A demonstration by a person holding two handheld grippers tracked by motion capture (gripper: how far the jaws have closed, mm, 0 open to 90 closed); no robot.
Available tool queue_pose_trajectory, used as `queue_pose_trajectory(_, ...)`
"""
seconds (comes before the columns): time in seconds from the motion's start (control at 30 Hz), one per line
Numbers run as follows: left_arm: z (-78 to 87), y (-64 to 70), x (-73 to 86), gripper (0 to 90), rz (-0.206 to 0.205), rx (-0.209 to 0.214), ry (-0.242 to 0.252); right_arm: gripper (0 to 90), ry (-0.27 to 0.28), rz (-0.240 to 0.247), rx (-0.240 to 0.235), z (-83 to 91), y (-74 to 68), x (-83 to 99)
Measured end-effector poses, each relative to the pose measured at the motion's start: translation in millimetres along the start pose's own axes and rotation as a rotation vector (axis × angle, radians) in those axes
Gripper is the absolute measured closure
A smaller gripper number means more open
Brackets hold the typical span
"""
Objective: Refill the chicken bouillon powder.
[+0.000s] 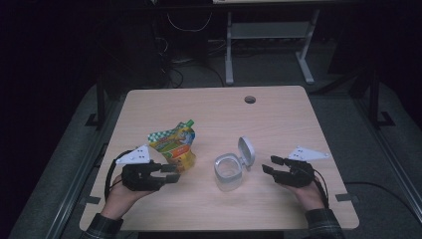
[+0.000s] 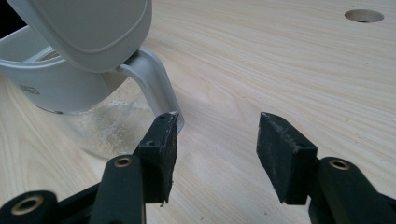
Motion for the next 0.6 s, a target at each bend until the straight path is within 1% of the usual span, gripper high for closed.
queue_pose_trajectory(0.17,15.5,-11.4,4.2,58.1,0.010,-0.032,0.002,47.7,-0.002,-0.001,0.000,-0.3,0.0,0.1)
queue_pose_trajectory(0.2,18.1,-13.4,4.6,58.0,0.019,-0.036,0.007,47.7,-0.003,-0.001,0.001,-0.4,0.2,0.2)
queue_pose_trajectory(0.23,20.5,-16.1,5.2,57.7,0.020,-0.043,0.013,47.7,-0.003,-0.001,0.001,-0.4,0.3,0.2)
queue_pose_trajectory(0.37,27.7,-22.6,7.9,55.8,0.036,-0.050,0.014,47.8,-0.006,-0.001,0.001,-0.7,0.2,0.4)
queue_pose_trajectory(0.4,29.5,-24.7,8.6,55.4,0.042,-0.058,0.016,47.8,-0.007,-0.001,0.002,-0.8,0.2,0.5)
queue_pose_trajectory(0.53,36.3,-32.4,11.5,55.4,0.045,-0.081,0.016,47.8,-0.007,-0.002,0.002,-0.9,0.4,0.5)
queue_pose_trajectory(0.57,39.0,-35.3,12.7,55.5,0.039,-0.090,0.011,47.8,-0.007,-0.002,0.002,-0.9,0.4,0.5)
queue_pose_trajectory(0.6,40.6,-36.8,12.8,55.4,0.044,-0.095,0.016,47.8,-0.007,-0.001,0.002,-1.0,0.5,0.6)
Point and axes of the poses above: each handheld gripper's, and its own axes: z roughly backward along the jaws, x roughly out of its underside, y roughly to its right, the point moved 8 cm from there along -z, roughly forward along the jaws, and after that the axes turned 8 degrees about -z, right-handed, at the moved point
